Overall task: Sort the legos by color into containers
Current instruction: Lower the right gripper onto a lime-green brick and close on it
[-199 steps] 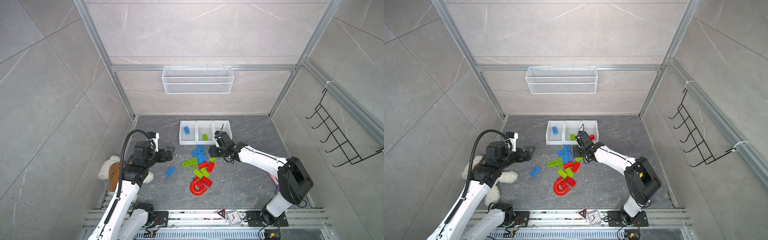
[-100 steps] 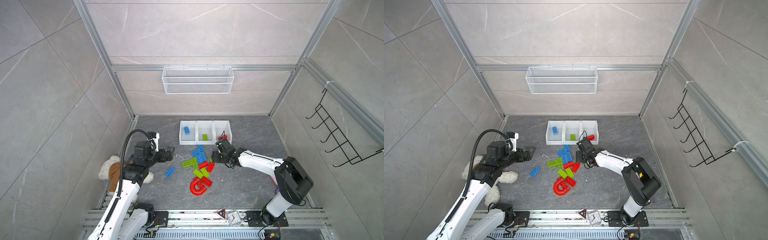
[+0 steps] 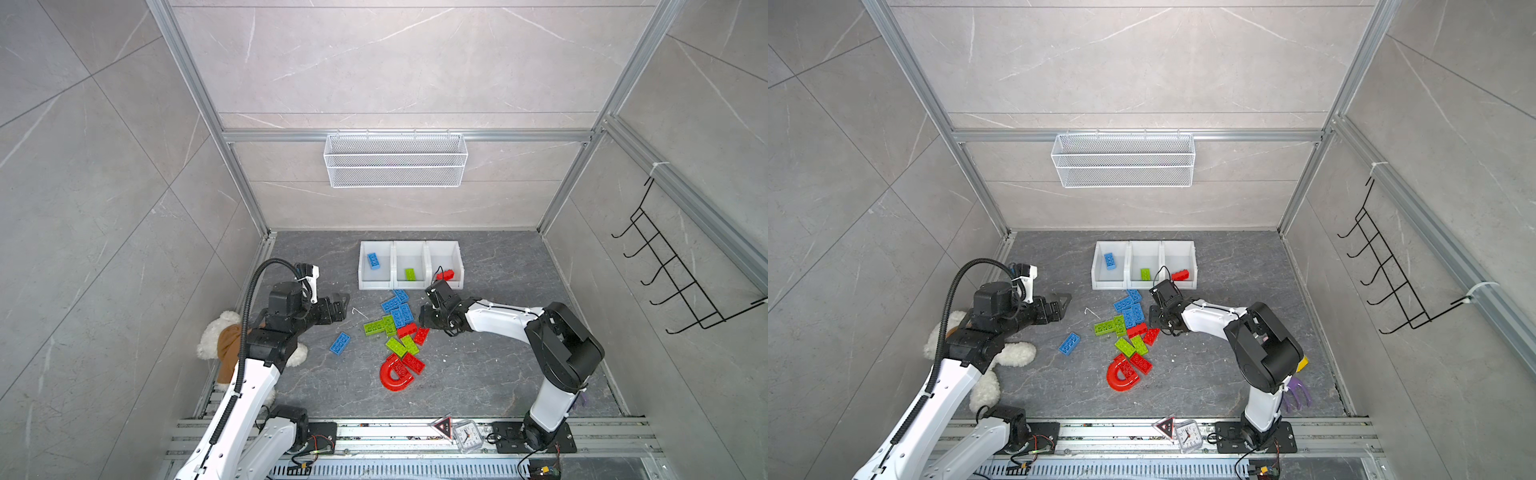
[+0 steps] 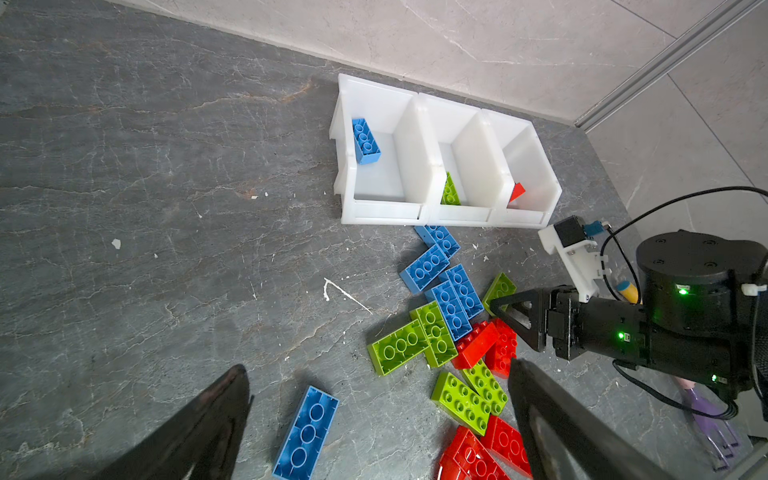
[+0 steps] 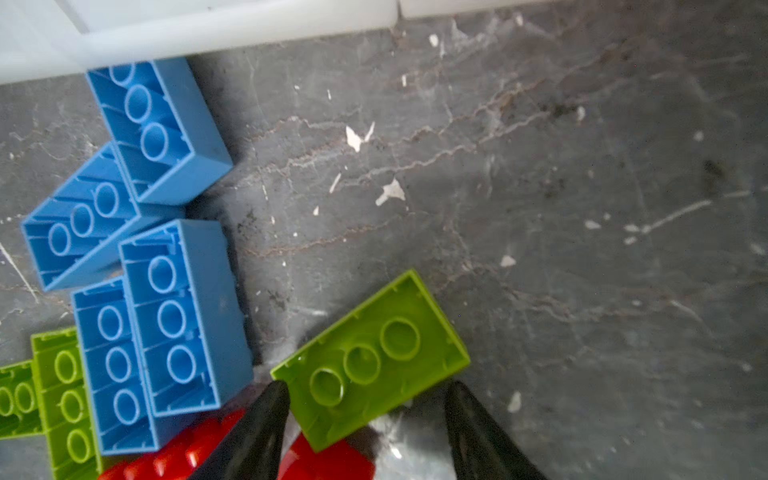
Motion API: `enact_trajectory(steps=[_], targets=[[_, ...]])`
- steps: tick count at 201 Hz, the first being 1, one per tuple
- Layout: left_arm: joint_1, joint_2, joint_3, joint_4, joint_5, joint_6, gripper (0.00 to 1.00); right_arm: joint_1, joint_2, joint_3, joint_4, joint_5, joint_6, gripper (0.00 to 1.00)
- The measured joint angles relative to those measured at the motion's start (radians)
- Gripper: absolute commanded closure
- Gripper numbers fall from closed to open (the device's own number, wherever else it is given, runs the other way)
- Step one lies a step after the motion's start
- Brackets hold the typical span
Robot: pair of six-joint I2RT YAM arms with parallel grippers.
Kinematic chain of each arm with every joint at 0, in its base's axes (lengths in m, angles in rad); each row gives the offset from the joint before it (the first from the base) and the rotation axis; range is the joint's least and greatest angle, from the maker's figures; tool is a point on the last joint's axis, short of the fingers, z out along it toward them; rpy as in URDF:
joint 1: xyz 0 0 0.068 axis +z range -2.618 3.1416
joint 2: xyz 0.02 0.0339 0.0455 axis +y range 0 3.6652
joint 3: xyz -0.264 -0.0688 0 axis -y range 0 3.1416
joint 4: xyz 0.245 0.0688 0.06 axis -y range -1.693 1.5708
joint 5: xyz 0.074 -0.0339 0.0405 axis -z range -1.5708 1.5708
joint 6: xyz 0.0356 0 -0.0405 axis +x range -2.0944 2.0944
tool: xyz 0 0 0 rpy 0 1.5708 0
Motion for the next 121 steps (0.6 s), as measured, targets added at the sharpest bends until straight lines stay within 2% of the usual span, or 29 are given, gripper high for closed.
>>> enact_trajectory(steps=[92, 121], targets=[[0.0, 0.0, 0.0, 0.0, 0.0, 0.0, 0.0, 0.0, 0.14, 0.181, -0.029, 0.019, -0.049, 0.4], [0.0, 0.0, 0.0, 0.0, 0.0, 0.0, 0.0, 0.0, 0.167, 0.221, -0.056, 0.046, -0.074, 0.44]])
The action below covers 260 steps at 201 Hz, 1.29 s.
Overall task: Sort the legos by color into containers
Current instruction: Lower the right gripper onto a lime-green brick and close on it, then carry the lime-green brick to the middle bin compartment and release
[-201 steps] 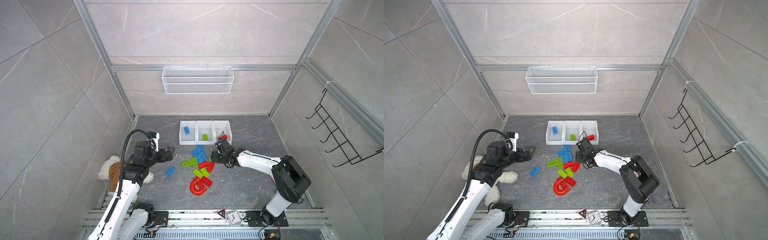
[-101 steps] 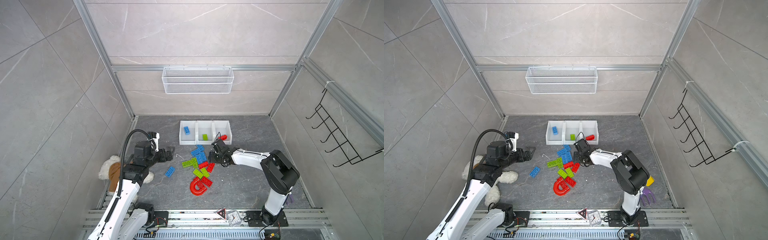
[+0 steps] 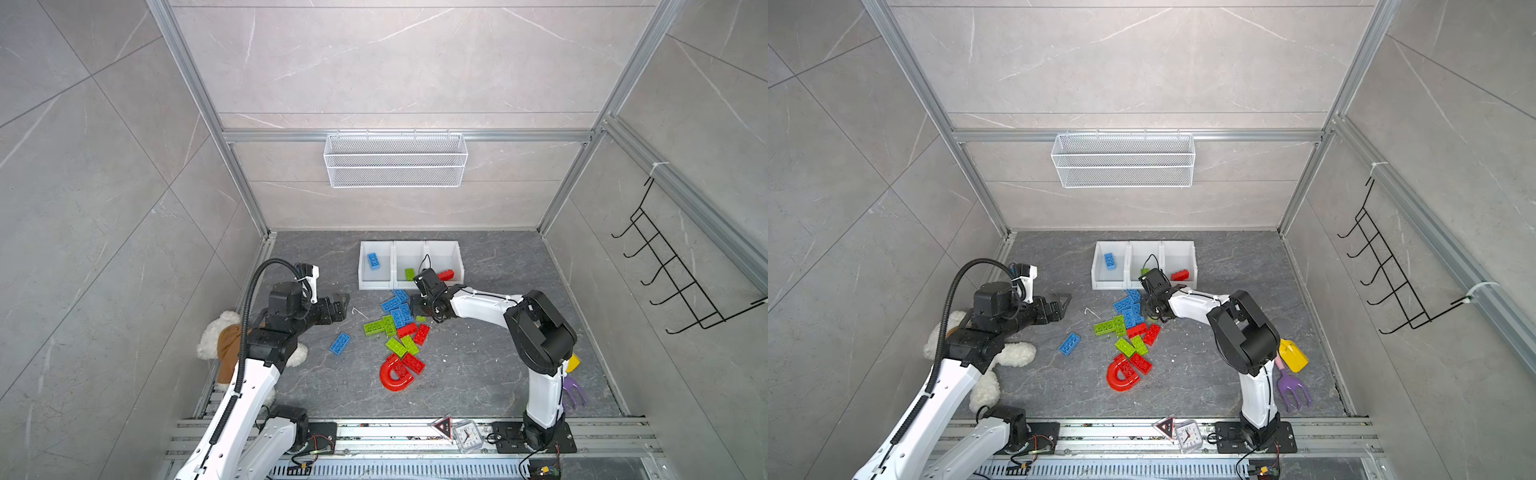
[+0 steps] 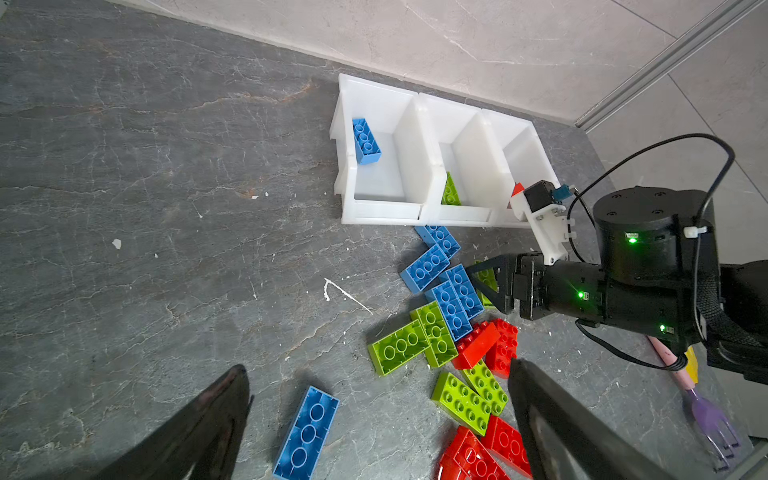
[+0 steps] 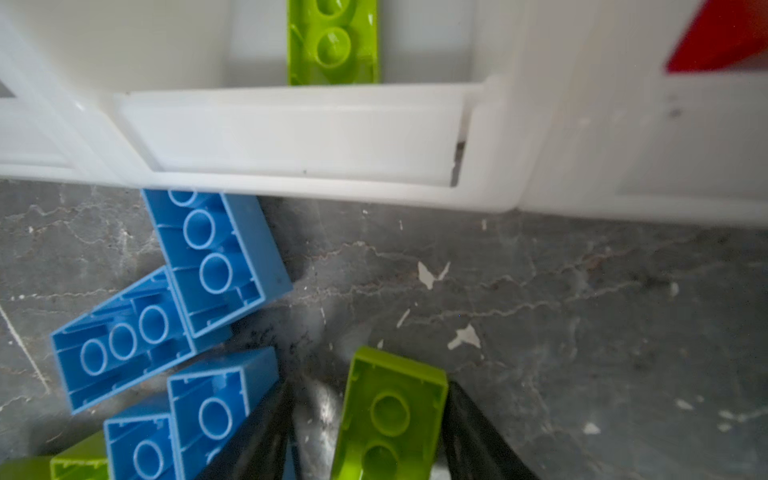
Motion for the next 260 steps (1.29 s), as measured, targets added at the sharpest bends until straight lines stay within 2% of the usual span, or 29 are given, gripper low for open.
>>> enact_trajectory(steps=[68, 154, 187, 260], targets=[[0.0, 0.0, 0.0, 0.0, -0.001, 0.0, 0.0, 0.0, 0.019, 0.033, -0.09, 0.108, -0.071, 0.55], [0.0, 0.0, 0.0, -0.001, -0.004, 0.001, 0.0, -0.006, 0.01, 0.04, -0.1, 0.065, -0.082, 0.73], [0.0, 0.0, 0.0, -0.001, -0.004, 0.001, 0.01, -0.014, -0.053, 0.06, -0.122, 0.029, -0.094, 0.73], [0.0, 0.0, 0.0, -0.001, -0.003, 0.001, 0.0, -0.098, -0.032, 0.345, -0.138, -0.015, -0.165, 0.72]])
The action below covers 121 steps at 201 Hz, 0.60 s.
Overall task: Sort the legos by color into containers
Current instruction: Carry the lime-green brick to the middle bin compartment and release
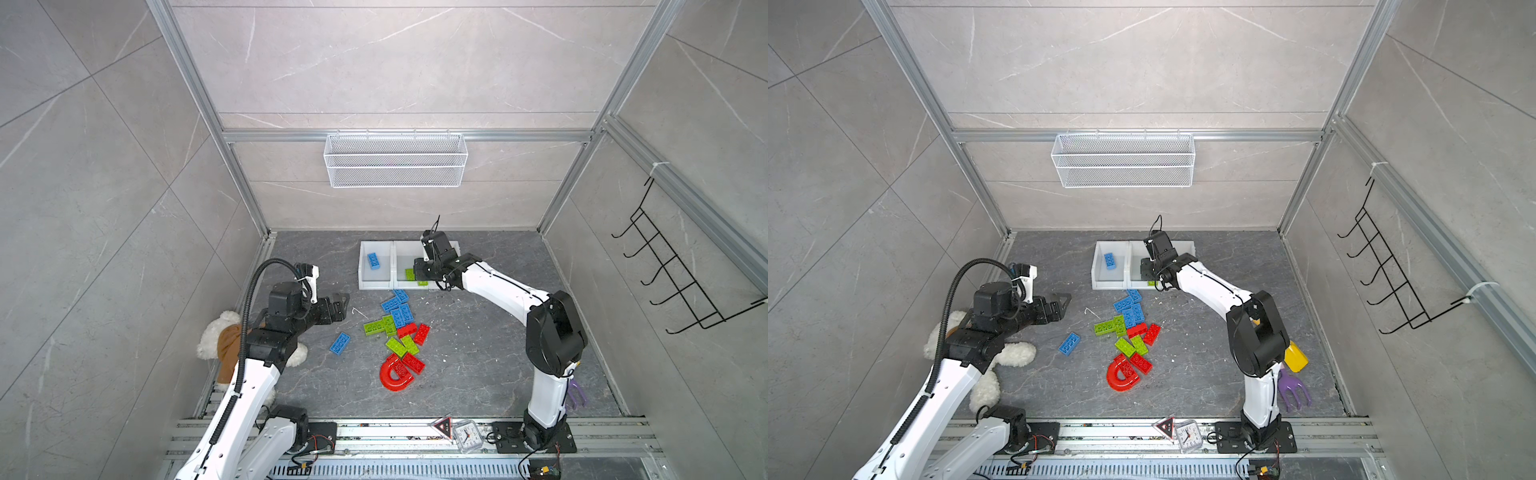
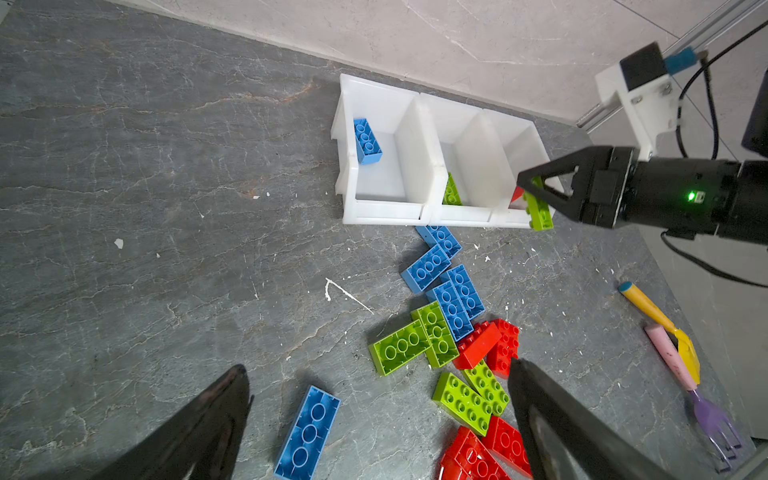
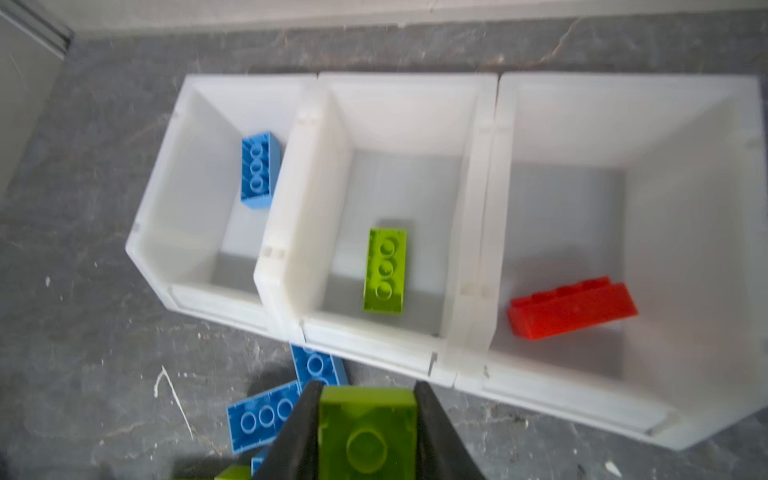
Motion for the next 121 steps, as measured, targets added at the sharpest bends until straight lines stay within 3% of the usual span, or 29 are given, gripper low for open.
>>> enact_trajectory(steps=[54, 71, 93, 121], targets=[[0.0, 0.0, 0.0, 0.0, 0.001, 0.0, 0.0, -0.058, 0.193, 0.19, 0.006, -0.056, -0.024, 0.72], [0.0, 0.0, 0.0, 0.0, 0.001, 0.0, 0.0, -0.058, 0.235, 0.234, -0.002, -0.065, -0.026, 0.64], [0.0, -0.001, 0.0, 0.0, 0.001, 0.0, 0.0, -0.058, 0.254, 0.268, -0.018, -0.069, -0.031, 0.48], [0.0, -0.001, 0.0, 0.0, 0.001, 0.0, 0.0, -0.058, 0.255, 0.285, -0.017, -0.076, -0.033, 0.43]])
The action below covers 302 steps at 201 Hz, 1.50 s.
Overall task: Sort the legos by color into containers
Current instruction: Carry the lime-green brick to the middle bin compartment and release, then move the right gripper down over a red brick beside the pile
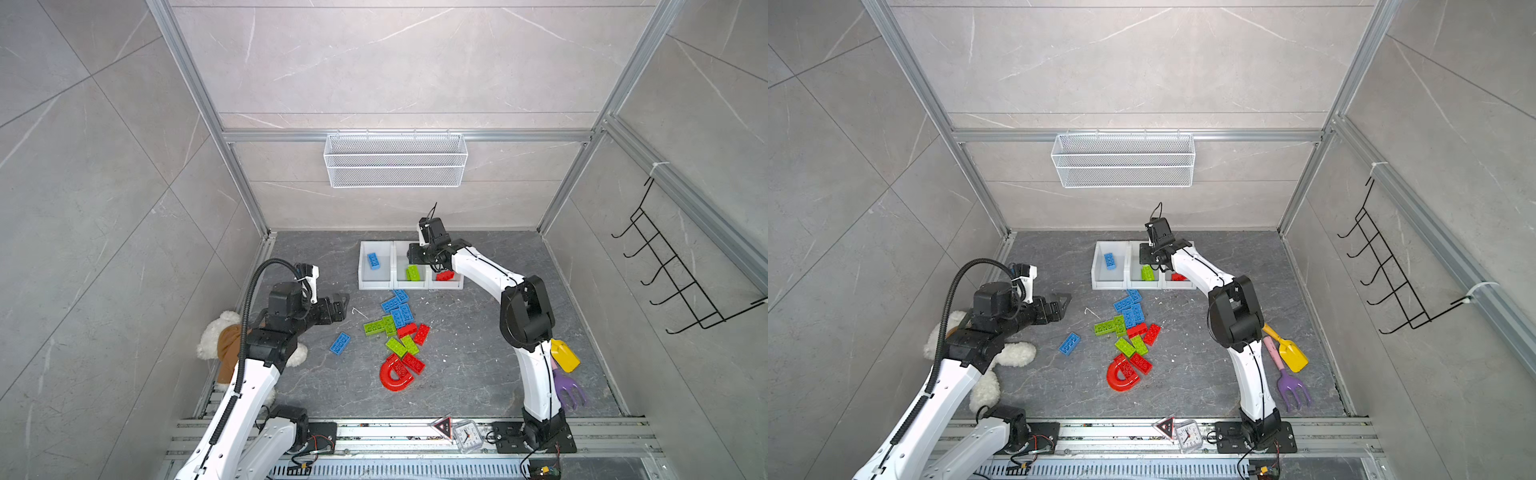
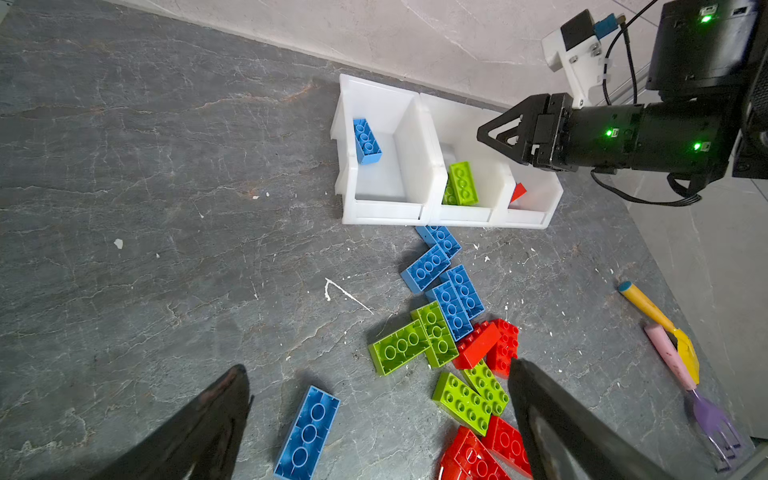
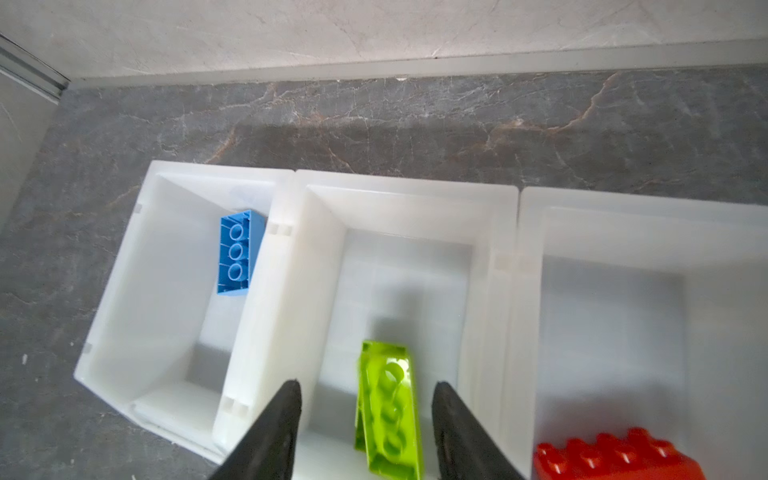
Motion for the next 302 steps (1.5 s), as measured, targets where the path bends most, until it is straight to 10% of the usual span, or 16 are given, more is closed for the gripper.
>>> enact_trajectory(steps=[133, 302], targets=[[0.0, -0.004, 0.0, 0.0, 0.003, 0.0, 0.0, 0.108, -0.628, -0.765, -0.052, -0.016, 0.116, 0.43], [0.0, -0.004, 0.0, 0.0, 0.006, 0.0, 0.0, 0.245, -0.486, -0.866, -0.024, -0.032, 0.238, 0.52]])
